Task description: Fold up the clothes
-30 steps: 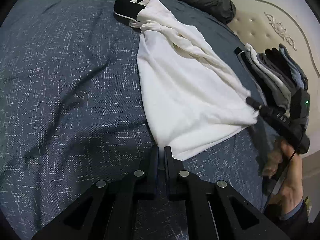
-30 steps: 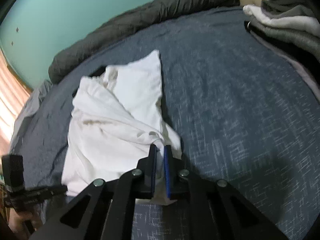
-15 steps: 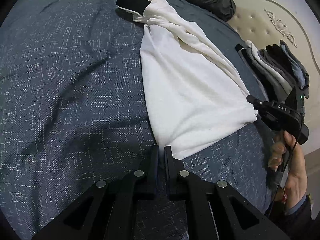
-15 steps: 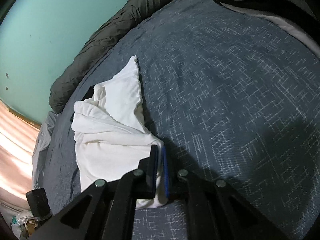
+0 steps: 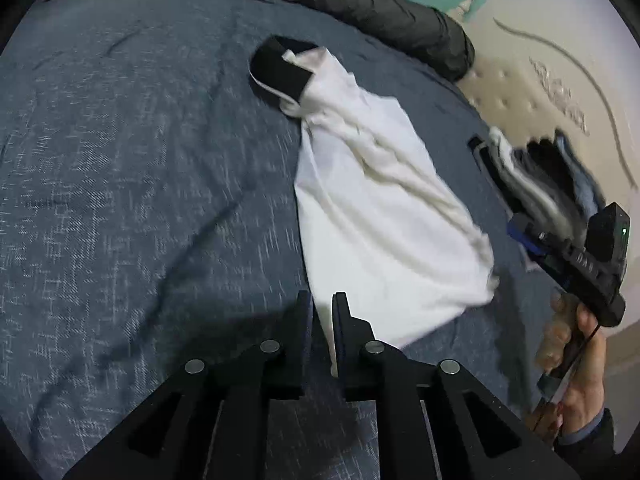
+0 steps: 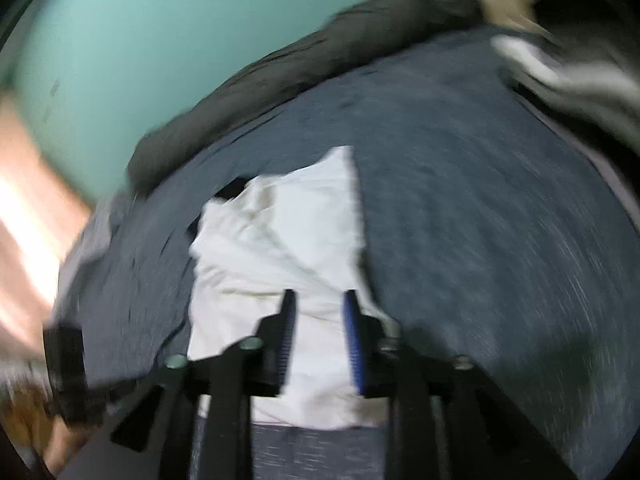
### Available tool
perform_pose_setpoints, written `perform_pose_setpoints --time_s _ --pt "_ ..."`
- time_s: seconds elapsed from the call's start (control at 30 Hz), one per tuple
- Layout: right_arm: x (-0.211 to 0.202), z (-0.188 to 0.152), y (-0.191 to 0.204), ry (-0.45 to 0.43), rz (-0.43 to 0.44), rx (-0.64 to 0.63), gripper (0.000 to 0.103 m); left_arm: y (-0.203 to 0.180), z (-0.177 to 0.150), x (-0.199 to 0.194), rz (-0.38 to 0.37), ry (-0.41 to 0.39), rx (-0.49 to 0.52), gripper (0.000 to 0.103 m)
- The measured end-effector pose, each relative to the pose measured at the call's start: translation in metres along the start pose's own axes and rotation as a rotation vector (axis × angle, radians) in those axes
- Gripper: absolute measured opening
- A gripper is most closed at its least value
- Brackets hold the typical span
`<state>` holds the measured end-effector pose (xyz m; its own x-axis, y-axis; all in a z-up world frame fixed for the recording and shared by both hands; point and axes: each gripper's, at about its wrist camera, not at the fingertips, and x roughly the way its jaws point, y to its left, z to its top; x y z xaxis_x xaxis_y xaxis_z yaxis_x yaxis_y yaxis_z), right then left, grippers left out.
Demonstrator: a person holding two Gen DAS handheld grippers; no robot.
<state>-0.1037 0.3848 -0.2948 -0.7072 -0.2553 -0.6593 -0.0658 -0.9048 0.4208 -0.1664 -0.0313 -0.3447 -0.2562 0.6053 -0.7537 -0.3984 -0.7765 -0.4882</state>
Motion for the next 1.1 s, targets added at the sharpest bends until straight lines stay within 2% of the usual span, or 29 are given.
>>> perform_pose_setpoints --time_s 0.13,0.23,0.27,0.3,0.37,0.43,0.5,0.63,0.83,0.87,0.9,1.0,1.1 --pt "0.035 0.011 0.057 0.093 -0.018 -0.255 0.030 0.010 0.006 -0.005 0.005 -0.015 -0.015 0.021" --pt "0.066 0.015 0.096 0.146 -0.037 -0.431 0.030 0.013 0.010 -0.007 0.015 -0.031 -0.021 0.022" --pt "0.078 0.016 0.111 0.158 -0.036 -0.488 0.032 0.015 0.011 -0.009 0.015 -0.033 -0.023 0.022" --pt "0.084 0.016 0.118 0.165 -0.042 -0.524 0.041 0.016 0.012 -0.009 0.013 -0.035 -0.026 0.022" --pt "0.100 0.015 0.135 0.186 -0.053 -0.607 0.052 0.019 0.013 -0.010 0.007 -0.038 -0.032 0.022" --pt "0.116 0.011 0.147 0.231 -0.059 -0.687 0.052 0.022 0.014 -0.012 -0.003 -0.042 -0.045 0.022" --pt "0.130 0.008 0.153 0.252 -0.094 -0.738 0.052 0.024 0.015 -0.014 -0.012 -0.046 -0.054 0.022" --pt "0.142 0.011 0.157 0.263 -0.114 -0.745 0.052 0.027 0.017 -0.016 -0.028 -0.054 -0.067 0.022" --pt "0.160 0.006 0.161 0.297 -0.188 -0.831 0.052 0.030 0.018 -0.017 -0.046 -0.056 -0.085 0.022" --pt "0.161 0.007 0.161 0.289 -0.195 -0.836 0.049 0.030 0.018 -0.017 -0.048 -0.056 -0.087 0.022" --pt "0.162 0.008 0.161 0.286 -0.200 -0.844 0.036 0.030 0.018 -0.017 -0.050 -0.056 -0.088 0.022" --pt "0.165 0.008 0.162 0.292 -0.191 -0.863 0.012 0.030 0.018 -0.016 -0.048 -0.055 -0.087 0.022" --pt "0.163 0.013 0.162 0.285 -0.166 -0.865 0.004 0.030 0.017 -0.014 -0.047 -0.052 -0.089 0.022"
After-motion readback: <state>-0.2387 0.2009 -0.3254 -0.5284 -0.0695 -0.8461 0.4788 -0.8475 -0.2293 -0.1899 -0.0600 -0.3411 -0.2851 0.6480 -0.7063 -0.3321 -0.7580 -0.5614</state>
